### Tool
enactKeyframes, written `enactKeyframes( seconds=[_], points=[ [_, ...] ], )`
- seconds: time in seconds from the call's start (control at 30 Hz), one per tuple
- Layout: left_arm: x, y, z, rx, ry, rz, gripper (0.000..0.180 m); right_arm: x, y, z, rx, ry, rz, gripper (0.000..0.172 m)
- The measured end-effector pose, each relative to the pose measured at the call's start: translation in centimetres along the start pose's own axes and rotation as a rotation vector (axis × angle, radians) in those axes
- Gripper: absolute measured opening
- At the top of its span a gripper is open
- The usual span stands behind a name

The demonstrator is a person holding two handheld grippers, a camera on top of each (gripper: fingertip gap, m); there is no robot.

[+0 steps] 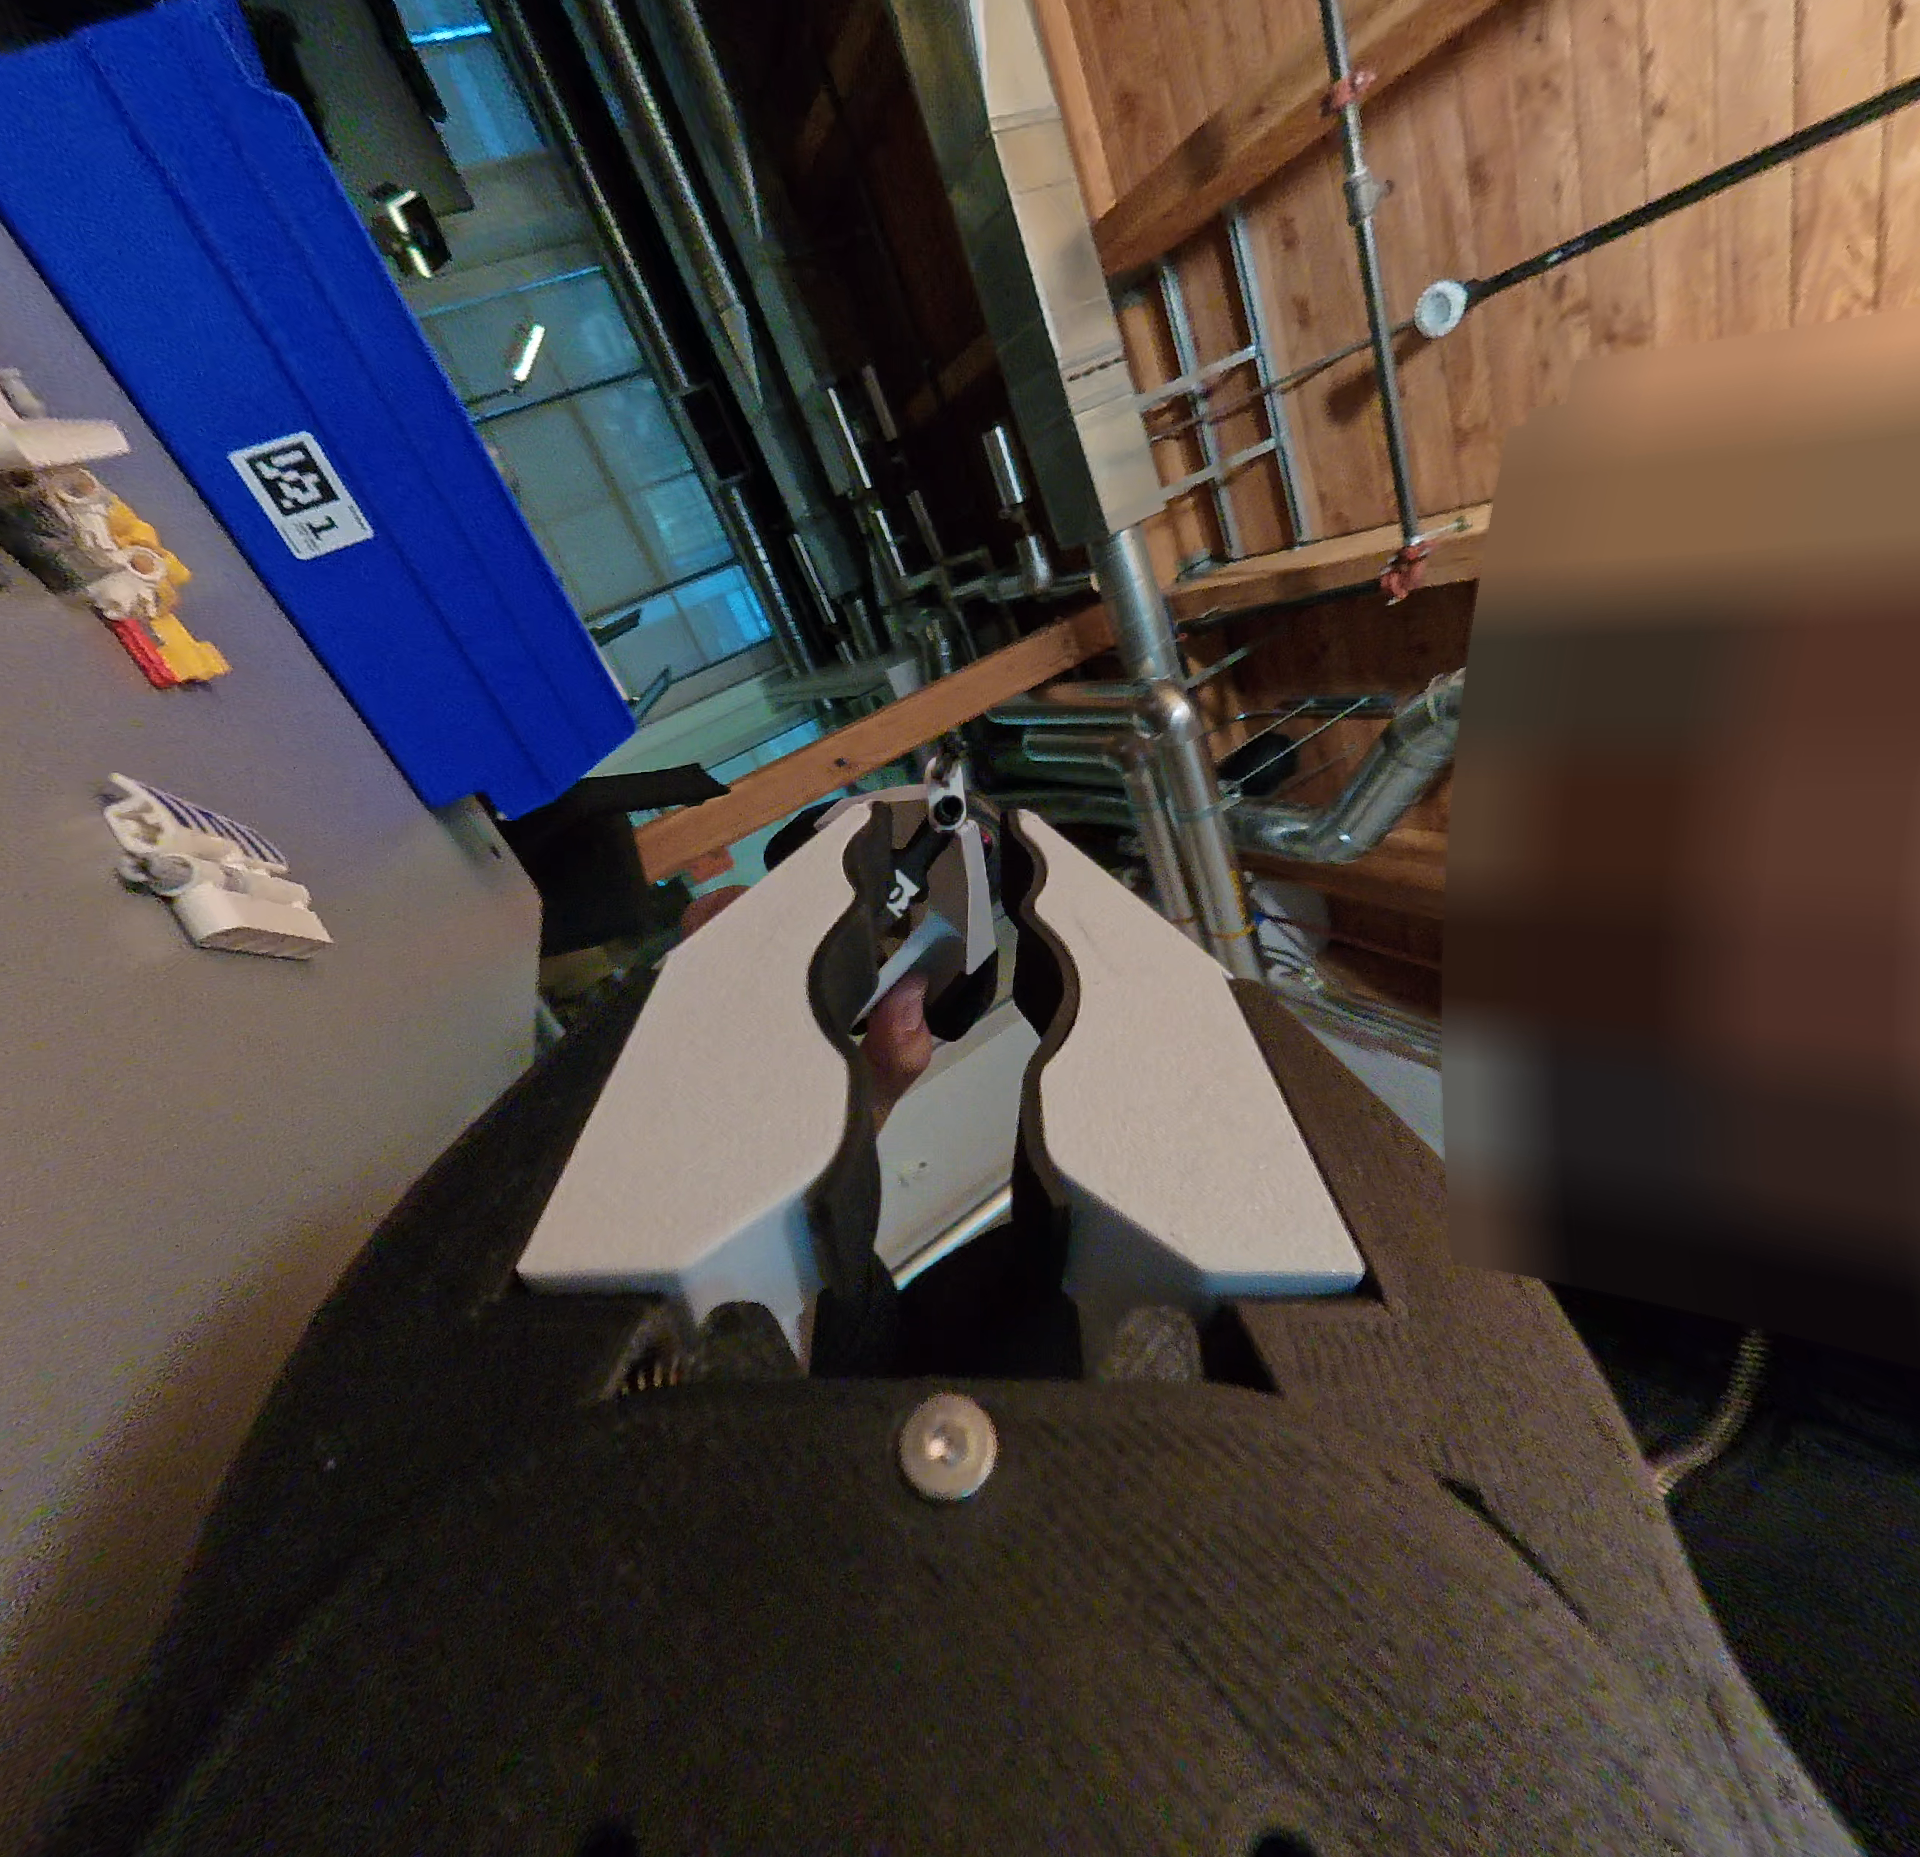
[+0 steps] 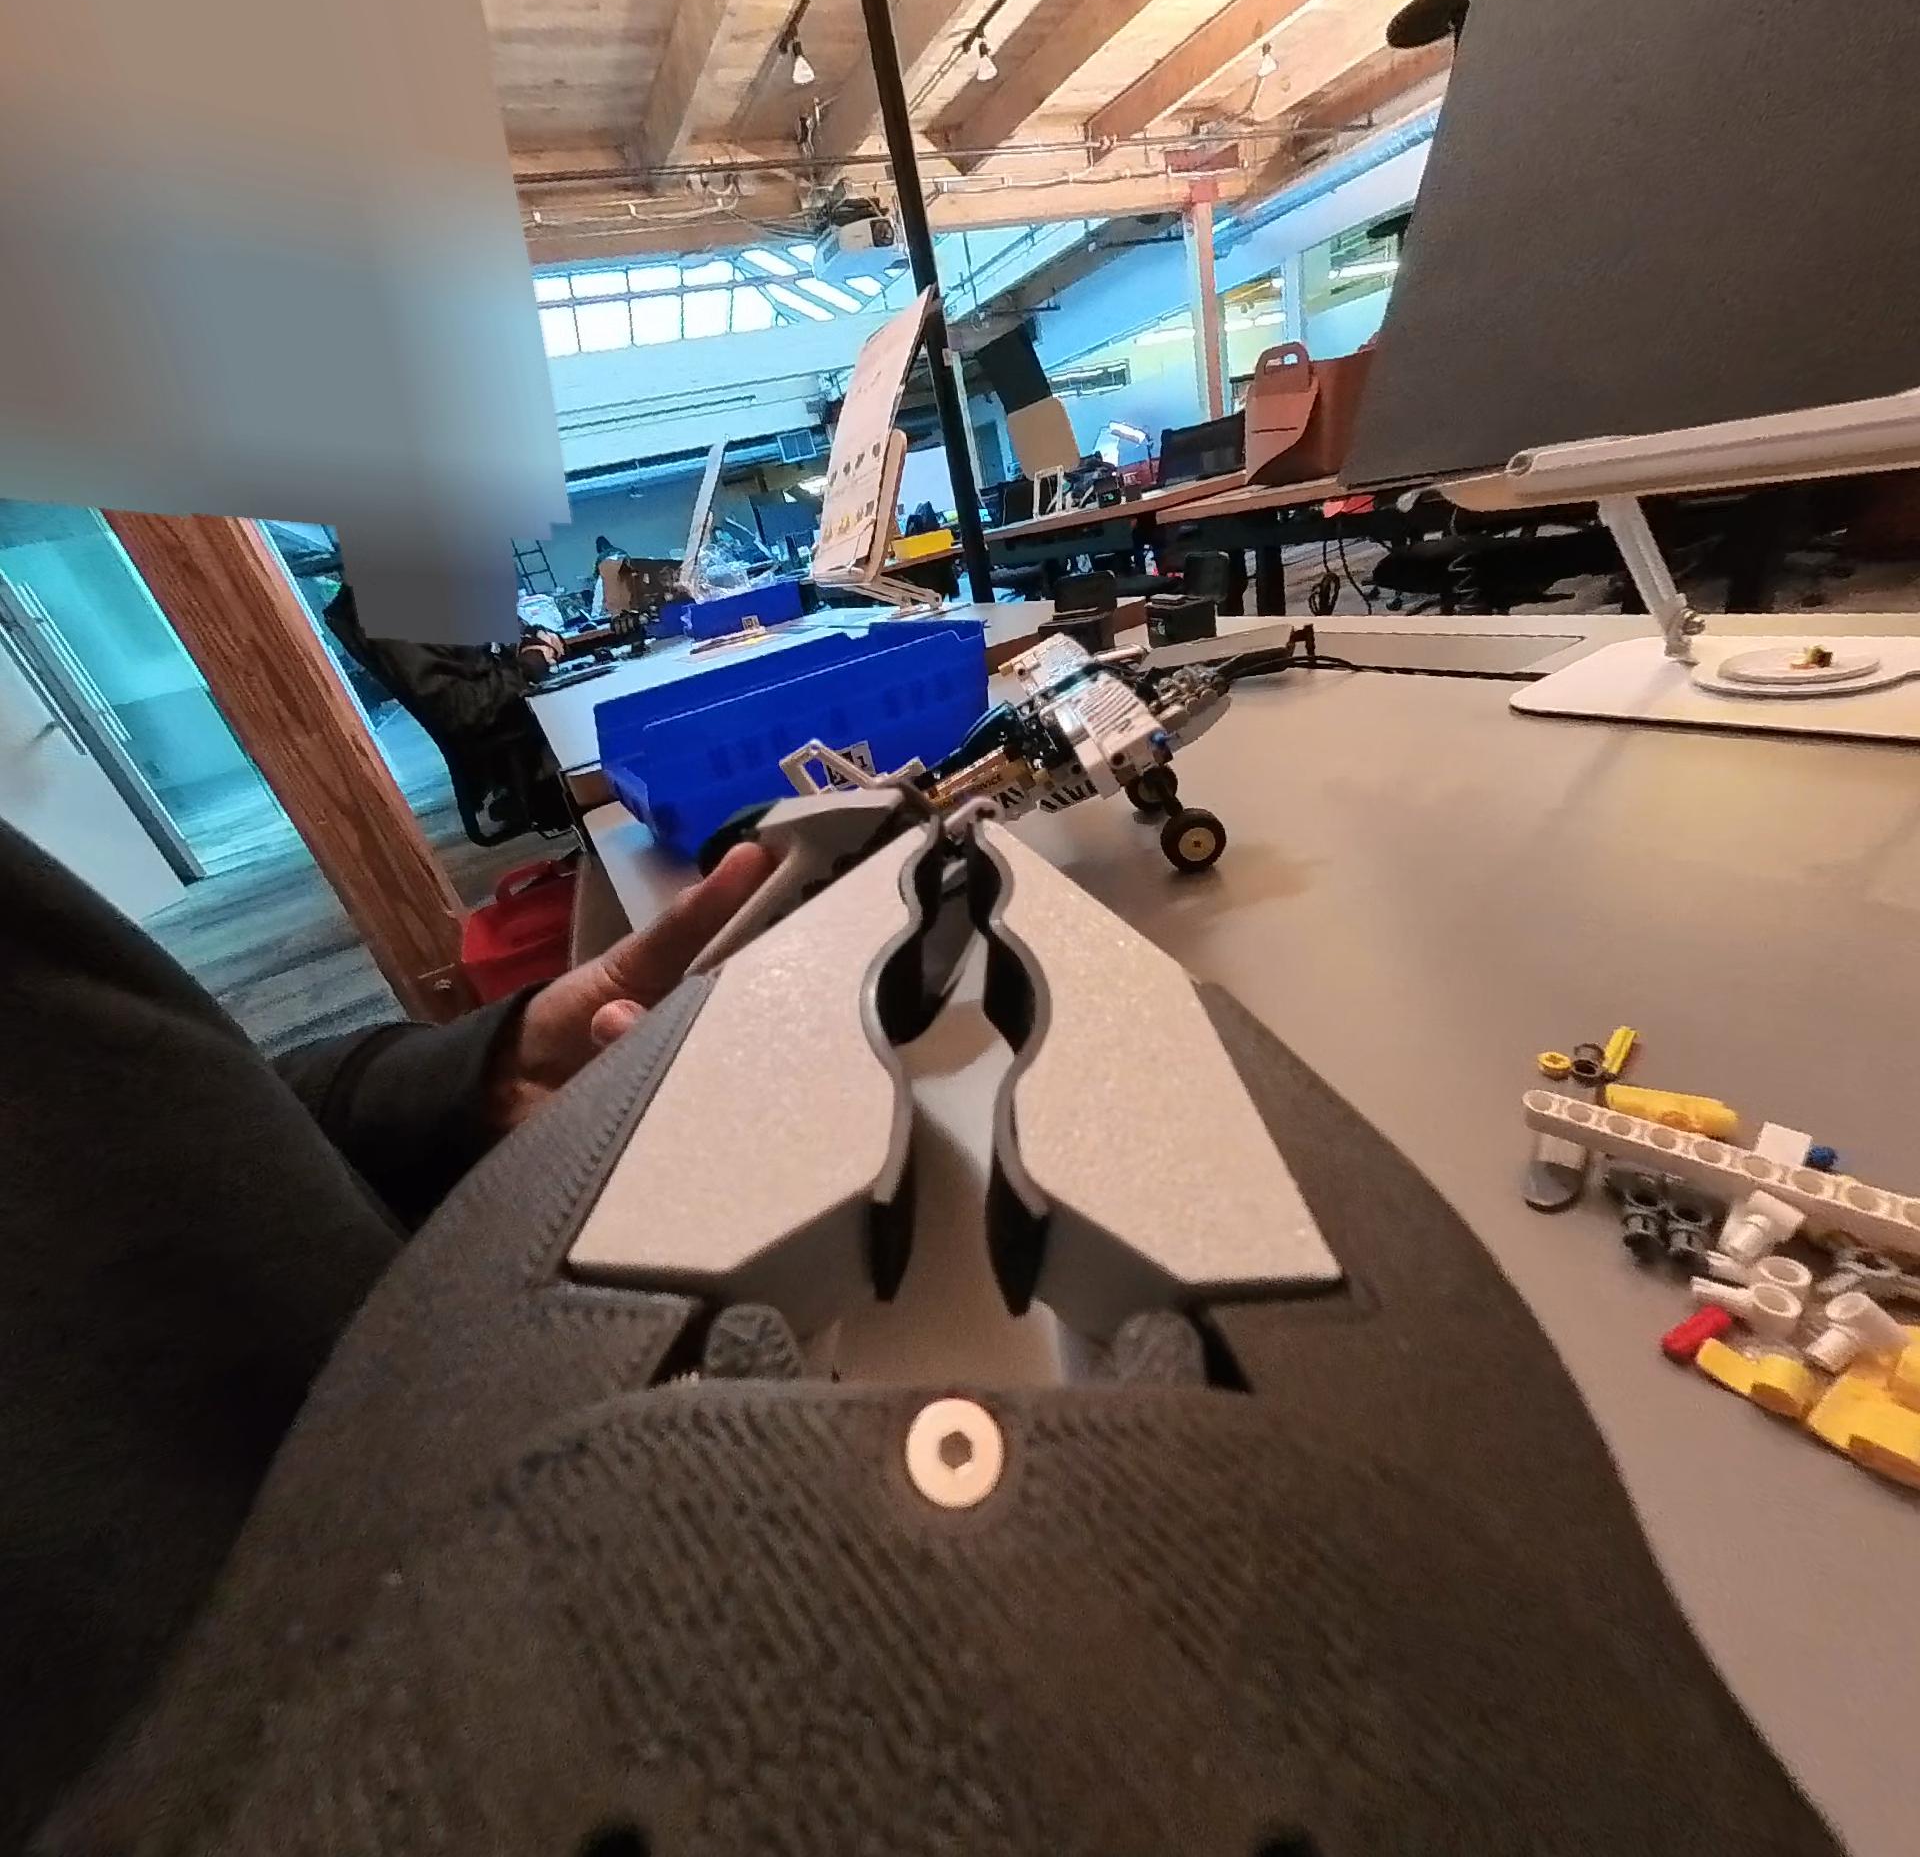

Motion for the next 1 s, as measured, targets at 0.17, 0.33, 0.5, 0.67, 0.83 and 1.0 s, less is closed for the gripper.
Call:
enactKeyframes(
  seconds=[0.17, 0.33, 0.5, 0.67, 0.83, 1.0],
  points=[
    [-0.1, -0.1, 0.0, -0.057, 0.103, -0.002, 0.012, 1.2, 0.5, -0.3, -0.012, -0.053, -0.028, 0.000],
    [-0.4, -0.5, 0.1, -0.096, 0.190, -0.002, 0.000, 1.7, 0.7, -0.3, -0.021, -0.066, -0.038, 0.006],
    [-1.6, -1.3, 0.7, -0.141, 0.337, 0.048, 0.000, -1.9, -2.5, 3.4, 0.238, -0.252, 0.114, 0.059],
    [-1.6, -0.8, 0.0, -0.334, 0.586, -0.059, 0.000, -2.2, -3.2, 7.5, 0.498, -0.652, -0.077, 0.054],
    [-2.5, -0.1, -0.1, -0.499, 0.695, -0.106, 0.000, -1.5, -1.4, 8.7, 0.287, -0.372, 0.058, 0.029],
    [-3.9, 0.2, 0.3, -0.631, 0.790, -0.121, 0.000, -2.7, -0.7, 10.1, 0.237, -0.134, 0.089, 0.000]
  ],
)
Point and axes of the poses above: each gripper's, where its closed fingertips meet, y out along the fingers, x out of its underside, z = x × y across the jaws, the point moved 5 cm from there along -y, back along the fingers, and after that the axes turned 2 degrees about z, right-handed, at the moved point
